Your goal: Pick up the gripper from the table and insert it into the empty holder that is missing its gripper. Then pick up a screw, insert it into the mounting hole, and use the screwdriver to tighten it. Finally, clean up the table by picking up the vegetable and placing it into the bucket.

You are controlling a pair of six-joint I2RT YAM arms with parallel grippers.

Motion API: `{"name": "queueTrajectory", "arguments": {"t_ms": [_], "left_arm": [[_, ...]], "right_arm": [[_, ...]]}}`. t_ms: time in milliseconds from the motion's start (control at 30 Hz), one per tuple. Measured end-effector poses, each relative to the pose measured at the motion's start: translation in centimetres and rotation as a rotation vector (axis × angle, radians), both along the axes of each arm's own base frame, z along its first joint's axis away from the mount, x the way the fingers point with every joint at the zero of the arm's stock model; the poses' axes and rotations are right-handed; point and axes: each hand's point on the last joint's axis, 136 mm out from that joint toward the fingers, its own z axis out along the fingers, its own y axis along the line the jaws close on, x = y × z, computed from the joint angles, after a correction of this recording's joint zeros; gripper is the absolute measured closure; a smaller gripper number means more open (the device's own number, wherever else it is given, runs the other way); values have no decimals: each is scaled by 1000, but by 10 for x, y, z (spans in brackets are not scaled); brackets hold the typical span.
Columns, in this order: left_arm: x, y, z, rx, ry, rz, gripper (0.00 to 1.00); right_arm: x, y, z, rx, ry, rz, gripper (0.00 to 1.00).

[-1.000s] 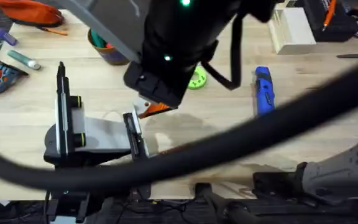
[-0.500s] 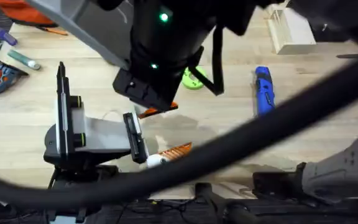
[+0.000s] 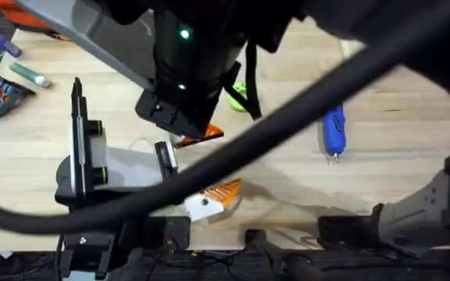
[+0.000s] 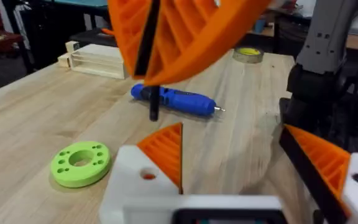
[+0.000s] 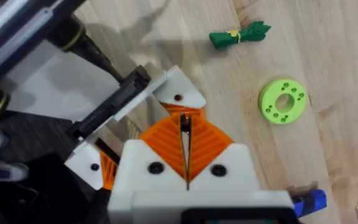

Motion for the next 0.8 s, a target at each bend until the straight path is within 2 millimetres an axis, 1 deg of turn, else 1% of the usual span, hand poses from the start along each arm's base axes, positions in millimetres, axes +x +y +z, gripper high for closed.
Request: {"name": "queueTrajectory", "arguments": {"t_ms": [367, 800], "left_arm": [[0, 0, 0, 0, 0, 0, 15], [0, 0, 0, 0, 0, 0, 15]], "right_arm": [[2, 3, -10, -25, 12, 0, 995], [2, 0, -11, -37, 18, -5, 995]]}}
